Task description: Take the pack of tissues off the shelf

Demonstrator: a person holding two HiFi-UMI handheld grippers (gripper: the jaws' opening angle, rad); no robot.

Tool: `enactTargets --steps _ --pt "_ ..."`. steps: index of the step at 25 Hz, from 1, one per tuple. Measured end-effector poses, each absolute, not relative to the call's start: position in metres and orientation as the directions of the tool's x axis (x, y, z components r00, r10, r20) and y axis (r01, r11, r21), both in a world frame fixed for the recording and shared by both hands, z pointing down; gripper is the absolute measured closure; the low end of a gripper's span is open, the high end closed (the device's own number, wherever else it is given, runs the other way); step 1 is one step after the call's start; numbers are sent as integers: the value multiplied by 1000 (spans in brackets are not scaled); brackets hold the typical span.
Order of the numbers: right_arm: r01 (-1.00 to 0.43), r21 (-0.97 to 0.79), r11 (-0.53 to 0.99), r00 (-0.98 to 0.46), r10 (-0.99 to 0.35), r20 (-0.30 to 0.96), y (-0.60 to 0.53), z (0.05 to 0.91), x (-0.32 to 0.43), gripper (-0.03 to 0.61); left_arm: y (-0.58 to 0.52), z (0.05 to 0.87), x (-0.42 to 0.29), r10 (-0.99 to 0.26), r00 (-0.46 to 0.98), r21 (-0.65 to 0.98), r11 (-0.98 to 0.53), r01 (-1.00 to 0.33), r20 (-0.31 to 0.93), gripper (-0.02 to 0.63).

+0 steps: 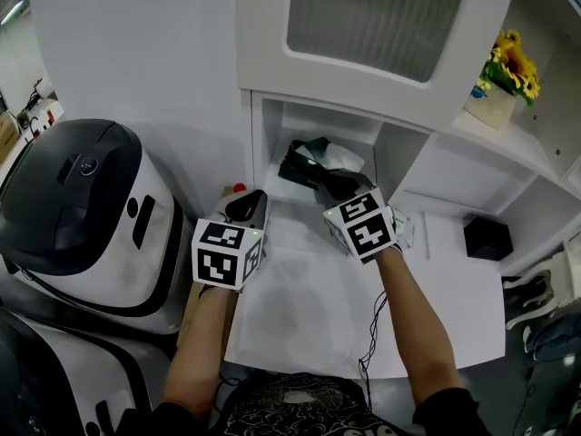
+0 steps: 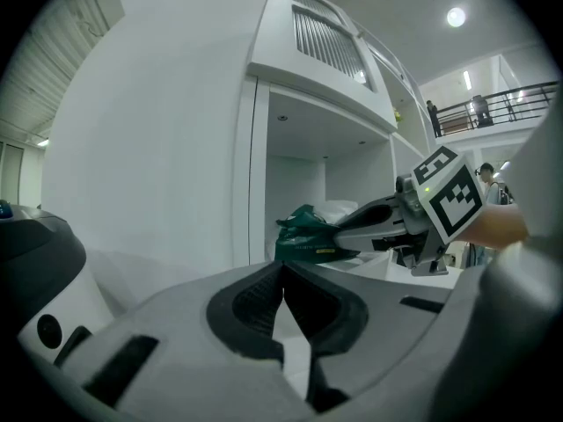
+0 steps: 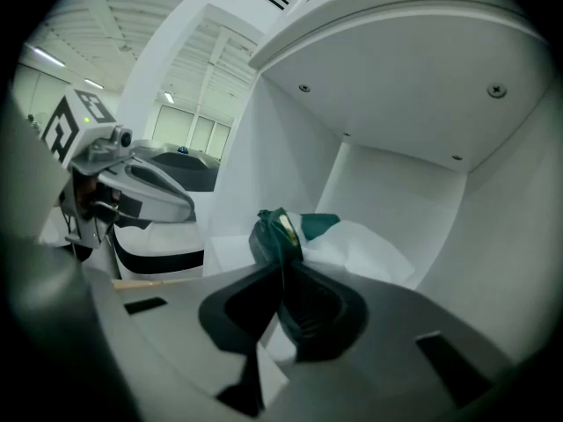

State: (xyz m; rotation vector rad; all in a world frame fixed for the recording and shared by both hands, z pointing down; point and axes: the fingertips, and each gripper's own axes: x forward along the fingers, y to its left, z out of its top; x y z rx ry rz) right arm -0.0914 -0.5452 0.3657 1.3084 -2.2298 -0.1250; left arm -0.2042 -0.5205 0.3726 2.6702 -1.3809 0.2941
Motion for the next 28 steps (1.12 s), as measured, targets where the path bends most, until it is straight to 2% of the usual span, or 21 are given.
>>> enactTargets --steps 3,16,28 --pt "-783 343 519 -378 -834 401 -543 365 -92 568 -517 371 -207 -798 558 13 -570 -821 227 606" --pt "-816 331 474 -388 -874 294 -535 339 -92 572 -492 362 -232 -839 494 2 -507 -862 227 607" --pt "-797 290 530 -479 -847 232 -519 323 -96 572 -464 351 -242 -894 386 -13 -399 -917 228 607"
